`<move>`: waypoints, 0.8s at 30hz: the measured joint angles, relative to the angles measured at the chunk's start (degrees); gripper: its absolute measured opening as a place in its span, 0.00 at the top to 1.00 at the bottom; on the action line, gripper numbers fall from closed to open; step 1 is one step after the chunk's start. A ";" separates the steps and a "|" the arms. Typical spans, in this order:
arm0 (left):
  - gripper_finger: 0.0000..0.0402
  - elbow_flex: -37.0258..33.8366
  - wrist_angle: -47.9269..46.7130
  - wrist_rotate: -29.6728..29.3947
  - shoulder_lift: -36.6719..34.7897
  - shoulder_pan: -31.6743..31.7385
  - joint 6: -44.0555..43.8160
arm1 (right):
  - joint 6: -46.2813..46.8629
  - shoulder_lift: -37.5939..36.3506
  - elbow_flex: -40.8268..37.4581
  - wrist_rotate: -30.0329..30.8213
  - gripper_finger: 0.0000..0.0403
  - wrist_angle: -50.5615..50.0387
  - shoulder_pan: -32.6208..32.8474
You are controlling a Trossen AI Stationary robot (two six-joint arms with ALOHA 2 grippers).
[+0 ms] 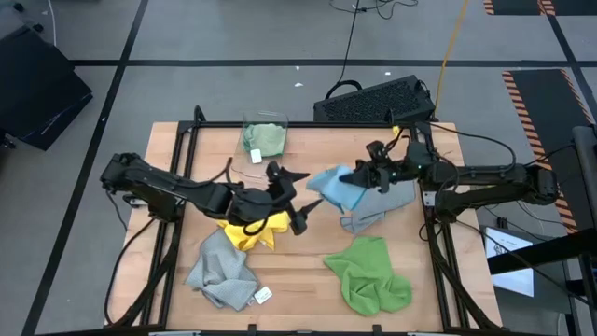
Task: Fold microfiber towels
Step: Fold the blue microfiber cloth
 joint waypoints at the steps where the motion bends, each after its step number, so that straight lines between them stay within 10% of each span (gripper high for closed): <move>1: 0.11 0.11 1.94 -0.20 0.69 0.00 1.39 | 0.81 0.03 0.77 1.26 0.98 -0.03 -0.21; 9: 0.11 0.15 4.43 -7.36 0.30 2.79 10.81 | 1.92 0.05 5.47 3.99 0.97 -0.17 -2.77; 24: 0.11 0.12 9.39 0.18 0.68 12.19 14.57 | 1.52 0.09 8.77 8.52 0.97 1.78 -7.35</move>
